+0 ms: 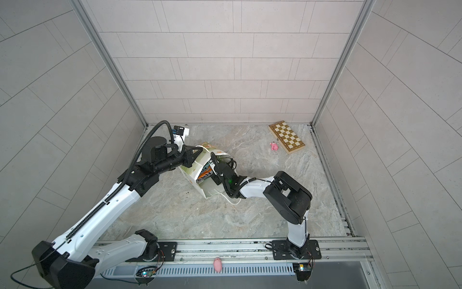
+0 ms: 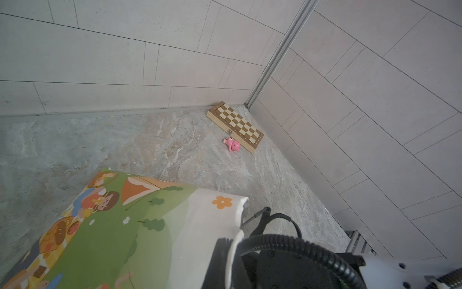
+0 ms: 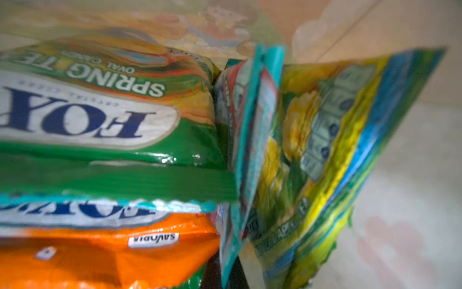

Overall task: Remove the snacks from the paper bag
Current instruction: 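Reach the right gripper into the tilted bag toward the candy packets, then grasp the teal mint-blossom packet with the right gripper and lift it out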

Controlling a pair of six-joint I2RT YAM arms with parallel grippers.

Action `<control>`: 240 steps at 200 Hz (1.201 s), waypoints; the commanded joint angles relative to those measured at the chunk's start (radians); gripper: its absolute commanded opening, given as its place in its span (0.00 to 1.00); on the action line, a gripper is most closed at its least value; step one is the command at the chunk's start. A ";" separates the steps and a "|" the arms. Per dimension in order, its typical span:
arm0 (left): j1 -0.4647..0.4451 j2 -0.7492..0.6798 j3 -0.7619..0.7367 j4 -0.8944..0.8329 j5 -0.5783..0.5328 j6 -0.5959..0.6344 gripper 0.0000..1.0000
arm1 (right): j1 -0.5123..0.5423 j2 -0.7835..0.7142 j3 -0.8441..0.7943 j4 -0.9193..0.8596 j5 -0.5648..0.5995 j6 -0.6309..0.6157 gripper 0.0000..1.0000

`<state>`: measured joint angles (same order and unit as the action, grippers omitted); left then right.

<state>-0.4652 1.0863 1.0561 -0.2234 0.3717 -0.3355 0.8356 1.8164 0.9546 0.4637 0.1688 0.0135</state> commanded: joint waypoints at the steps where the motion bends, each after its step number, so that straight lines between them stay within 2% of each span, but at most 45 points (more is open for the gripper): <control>1: -0.003 -0.006 0.029 -0.014 -0.050 0.021 0.00 | 0.002 -0.077 -0.035 -0.010 -0.050 0.029 0.00; 125: -0.001 0.004 0.024 -0.008 -0.060 -0.002 0.00 | 0.012 -0.422 -0.135 -0.281 -0.239 0.038 0.00; 240: 0.000 0.007 0.016 0.009 -0.059 -0.026 0.00 | 0.013 -0.748 -0.048 -0.589 -0.332 -0.016 0.00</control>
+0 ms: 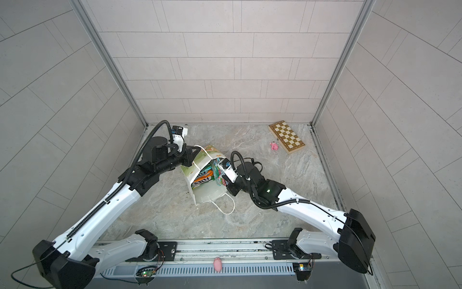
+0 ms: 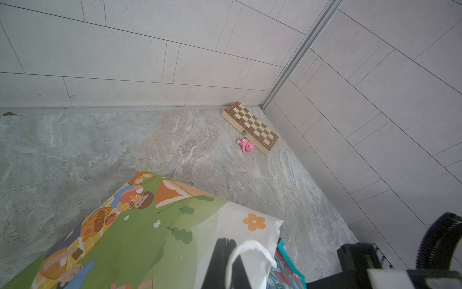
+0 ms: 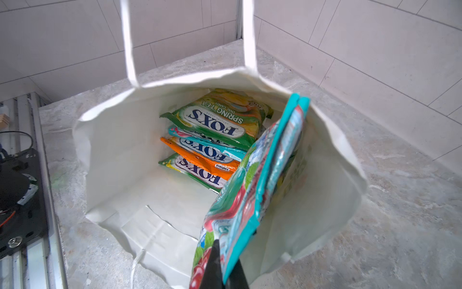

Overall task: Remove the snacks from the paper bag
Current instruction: 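Grasp the teal mint-blossom packet with the right gripper and lift it out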

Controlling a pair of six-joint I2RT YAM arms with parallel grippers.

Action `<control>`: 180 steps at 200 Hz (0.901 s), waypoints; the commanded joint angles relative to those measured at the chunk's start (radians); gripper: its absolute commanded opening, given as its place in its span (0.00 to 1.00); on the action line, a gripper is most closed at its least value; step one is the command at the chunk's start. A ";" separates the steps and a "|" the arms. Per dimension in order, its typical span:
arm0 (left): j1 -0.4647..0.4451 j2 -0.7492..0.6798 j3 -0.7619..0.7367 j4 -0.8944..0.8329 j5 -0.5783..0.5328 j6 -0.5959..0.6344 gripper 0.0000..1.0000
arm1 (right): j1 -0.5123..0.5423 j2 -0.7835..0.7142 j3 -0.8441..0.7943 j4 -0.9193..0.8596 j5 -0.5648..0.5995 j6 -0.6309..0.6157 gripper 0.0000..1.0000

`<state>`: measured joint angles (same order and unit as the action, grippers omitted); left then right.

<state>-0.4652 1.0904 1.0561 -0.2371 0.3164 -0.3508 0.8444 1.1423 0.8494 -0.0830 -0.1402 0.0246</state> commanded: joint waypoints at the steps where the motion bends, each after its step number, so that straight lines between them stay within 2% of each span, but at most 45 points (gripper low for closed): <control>1: 0.000 0.003 0.016 0.022 -0.004 -0.010 0.00 | 0.004 -0.075 0.059 -0.045 -0.024 -0.028 0.00; 65: 0.005 -0.005 0.012 0.020 -0.028 -0.013 0.00 | 0.004 -0.197 0.149 -0.128 0.063 -0.052 0.00; 135: 0.009 0.002 0.012 0.019 -0.025 -0.014 0.00 | -0.024 -0.299 0.201 -0.201 0.267 -0.055 0.00; 156: 0.008 0.004 0.015 0.016 -0.021 -0.015 0.00 | -0.083 -0.293 0.202 -0.234 0.283 -0.030 0.00; 180: 0.009 0.011 0.020 0.012 -0.010 -0.016 0.00 | -0.228 -0.256 0.194 -0.258 0.172 0.030 0.00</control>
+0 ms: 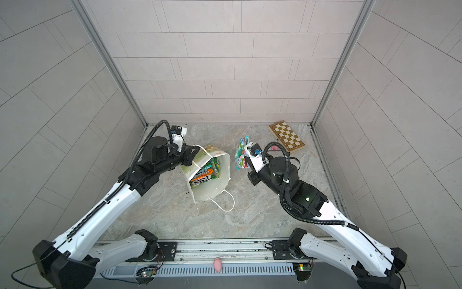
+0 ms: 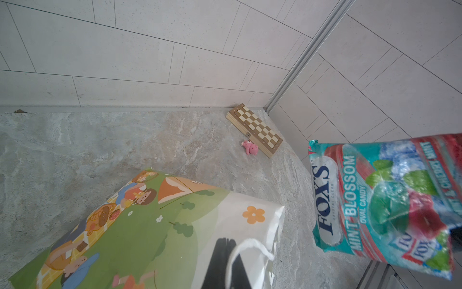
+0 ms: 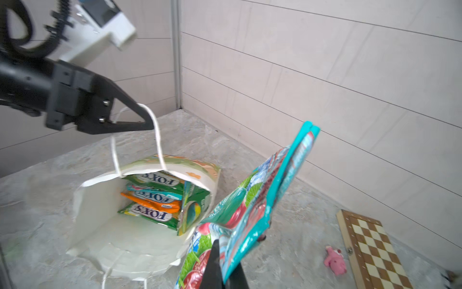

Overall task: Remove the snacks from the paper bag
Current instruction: 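Grasp the teal mint-blossom packet with the right gripper and lift it out, then carry the packet away from the bag and release it on the floor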

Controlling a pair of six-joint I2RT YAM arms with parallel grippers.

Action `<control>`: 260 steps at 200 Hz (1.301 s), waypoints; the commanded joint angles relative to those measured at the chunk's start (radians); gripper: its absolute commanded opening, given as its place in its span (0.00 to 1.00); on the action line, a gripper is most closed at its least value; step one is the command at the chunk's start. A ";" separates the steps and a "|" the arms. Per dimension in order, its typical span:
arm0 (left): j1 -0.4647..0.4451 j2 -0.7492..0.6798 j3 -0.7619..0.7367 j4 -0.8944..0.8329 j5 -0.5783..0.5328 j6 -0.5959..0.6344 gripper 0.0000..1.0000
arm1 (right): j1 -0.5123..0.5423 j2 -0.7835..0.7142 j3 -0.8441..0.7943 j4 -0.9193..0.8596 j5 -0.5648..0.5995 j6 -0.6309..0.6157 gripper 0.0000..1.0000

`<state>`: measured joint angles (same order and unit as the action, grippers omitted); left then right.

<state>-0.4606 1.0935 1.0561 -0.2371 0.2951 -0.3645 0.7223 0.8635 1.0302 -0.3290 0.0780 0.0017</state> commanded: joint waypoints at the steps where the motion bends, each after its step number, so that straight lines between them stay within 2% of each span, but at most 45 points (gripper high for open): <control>1: 0.005 0.007 0.020 0.012 0.011 -0.002 0.00 | -0.114 0.025 0.012 -0.012 -0.052 0.055 0.00; 30: 0.005 0.005 0.020 0.011 0.011 -0.001 0.00 | -0.290 0.124 -0.008 0.022 -0.235 0.101 0.00; 57: 0.006 0.001 0.019 0.011 0.012 0.004 0.00 | -0.382 0.264 -0.012 0.108 -0.361 0.121 0.00; 119: 0.010 0.002 0.015 0.013 0.012 0.007 0.00 | -0.448 0.615 0.081 0.318 -0.569 0.156 0.00; 158: 0.010 0.006 0.015 0.013 0.017 0.008 0.00 | -0.469 0.819 0.182 0.472 -0.741 0.254 0.00; 209: 0.010 0.005 0.015 0.010 0.011 0.015 0.00 | -0.512 1.063 0.321 0.420 -0.822 0.289 0.00; 260: 0.011 0.007 0.017 0.008 0.015 0.016 0.00 | -0.591 1.166 0.335 0.316 -0.801 0.239 0.00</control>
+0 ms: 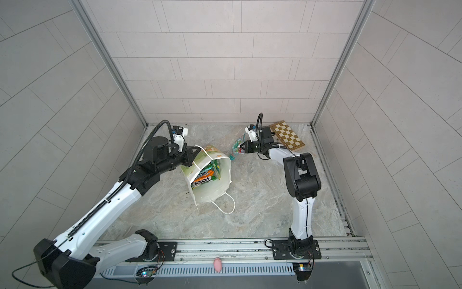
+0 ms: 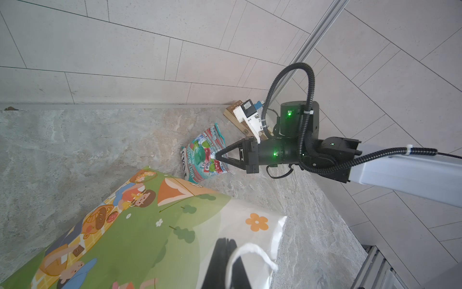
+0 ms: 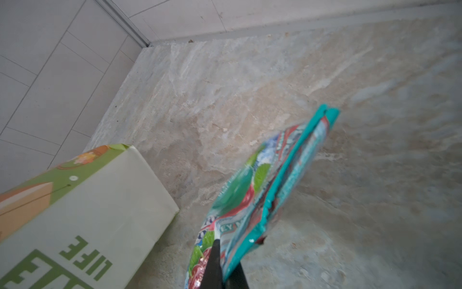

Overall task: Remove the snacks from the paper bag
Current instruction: 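Carry the packet away from the bag and release it on the floor, then move the open right gripper back into the bag opening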

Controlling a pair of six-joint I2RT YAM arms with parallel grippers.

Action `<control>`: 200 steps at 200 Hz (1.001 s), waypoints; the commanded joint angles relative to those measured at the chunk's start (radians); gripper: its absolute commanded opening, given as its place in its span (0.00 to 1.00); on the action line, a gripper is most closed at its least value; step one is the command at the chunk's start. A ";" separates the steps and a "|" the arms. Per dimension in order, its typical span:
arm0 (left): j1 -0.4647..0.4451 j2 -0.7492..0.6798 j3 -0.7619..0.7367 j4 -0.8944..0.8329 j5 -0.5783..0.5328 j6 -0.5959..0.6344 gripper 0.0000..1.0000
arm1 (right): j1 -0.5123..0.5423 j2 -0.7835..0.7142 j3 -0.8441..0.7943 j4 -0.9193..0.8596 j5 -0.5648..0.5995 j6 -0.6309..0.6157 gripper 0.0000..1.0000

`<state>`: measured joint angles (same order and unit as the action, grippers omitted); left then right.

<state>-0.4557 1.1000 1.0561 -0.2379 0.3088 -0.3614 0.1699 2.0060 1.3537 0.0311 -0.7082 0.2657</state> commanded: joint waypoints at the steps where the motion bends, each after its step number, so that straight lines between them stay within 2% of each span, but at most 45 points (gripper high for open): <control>1: 0.005 0.001 0.017 0.008 0.001 0.012 0.00 | -0.040 0.025 0.012 -0.046 -0.014 -0.027 0.00; 39: 0.008 0.006 0.016 0.008 0.005 0.011 0.00 | -0.054 0.080 0.069 -0.146 0.041 -0.082 0.00; 88: 0.007 0.007 0.017 0.005 -0.001 0.014 0.00 | -0.050 0.101 0.130 -0.230 0.162 -0.087 0.42; 118: 0.008 0.007 0.018 0.005 -0.002 0.015 0.00 | -0.044 0.034 0.086 -0.237 0.265 -0.097 0.55; 141: 0.008 0.007 0.018 0.005 0.000 0.014 0.00 | -0.042 -0.067 0.004 -0.212 0.356 -0.073 0.59; 200: 0.007 0.006 0.019 0.005 0.003 0.011 0.00 | 0.013 -0.417 -0.284 -0.042 0.314 -0.042 0.60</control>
<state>-0.4557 1.1053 1.0561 -0.2386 0.3099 -0.3584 0.1501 1.7130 1.1557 -0.1024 -0.3878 0.2089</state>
